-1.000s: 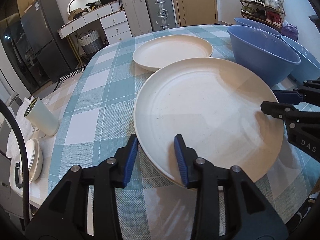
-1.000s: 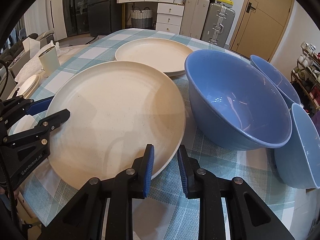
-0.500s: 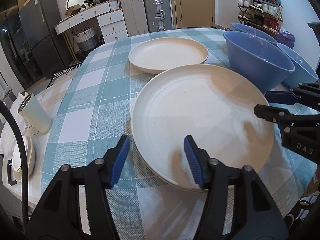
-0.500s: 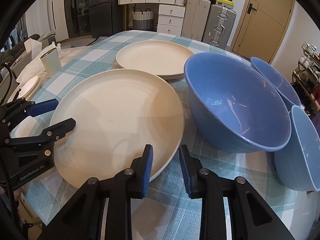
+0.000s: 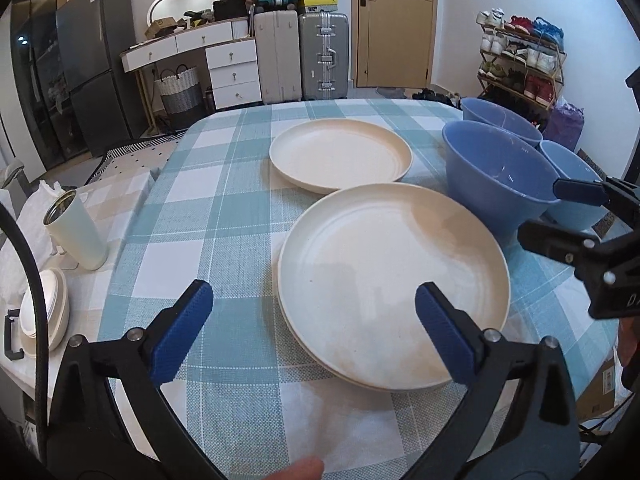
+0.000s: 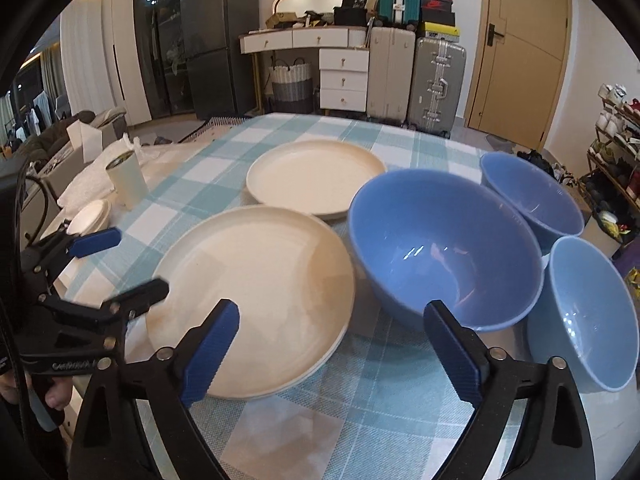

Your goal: Organize plates and bowls

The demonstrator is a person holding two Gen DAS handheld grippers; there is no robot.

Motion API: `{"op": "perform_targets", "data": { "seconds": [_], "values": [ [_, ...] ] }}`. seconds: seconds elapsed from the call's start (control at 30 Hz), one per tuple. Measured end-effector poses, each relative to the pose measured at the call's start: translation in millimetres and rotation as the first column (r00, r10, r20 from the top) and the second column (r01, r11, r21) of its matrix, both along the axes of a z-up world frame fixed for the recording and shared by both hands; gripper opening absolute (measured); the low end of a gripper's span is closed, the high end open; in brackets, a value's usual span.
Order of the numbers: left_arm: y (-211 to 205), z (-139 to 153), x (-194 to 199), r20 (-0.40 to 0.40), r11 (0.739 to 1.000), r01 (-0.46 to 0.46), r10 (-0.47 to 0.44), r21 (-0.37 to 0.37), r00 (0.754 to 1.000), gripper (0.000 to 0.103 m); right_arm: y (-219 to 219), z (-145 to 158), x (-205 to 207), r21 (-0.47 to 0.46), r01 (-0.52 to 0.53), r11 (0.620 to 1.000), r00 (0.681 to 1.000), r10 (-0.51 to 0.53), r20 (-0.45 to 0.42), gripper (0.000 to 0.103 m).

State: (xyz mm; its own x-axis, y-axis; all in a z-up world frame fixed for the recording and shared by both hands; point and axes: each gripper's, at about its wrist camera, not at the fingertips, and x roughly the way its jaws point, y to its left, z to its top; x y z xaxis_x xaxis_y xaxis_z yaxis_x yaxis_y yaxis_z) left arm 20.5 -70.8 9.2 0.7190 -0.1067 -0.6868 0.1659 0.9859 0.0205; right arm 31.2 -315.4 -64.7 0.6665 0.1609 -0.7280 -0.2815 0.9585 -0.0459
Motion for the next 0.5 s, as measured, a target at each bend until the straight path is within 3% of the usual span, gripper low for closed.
{"op": "perform_targets", "data": {
  "seconds": [0.5],
  "values": [
    [2, 48, 8, 0.069, 0.999, -0.035, 0.038, -0.034, 0.997, 0.101, -11, 60, 20, 0.049, -0.075, 0.996, 0.995, 0.072, 0.069, 0.102]
  ]
}}
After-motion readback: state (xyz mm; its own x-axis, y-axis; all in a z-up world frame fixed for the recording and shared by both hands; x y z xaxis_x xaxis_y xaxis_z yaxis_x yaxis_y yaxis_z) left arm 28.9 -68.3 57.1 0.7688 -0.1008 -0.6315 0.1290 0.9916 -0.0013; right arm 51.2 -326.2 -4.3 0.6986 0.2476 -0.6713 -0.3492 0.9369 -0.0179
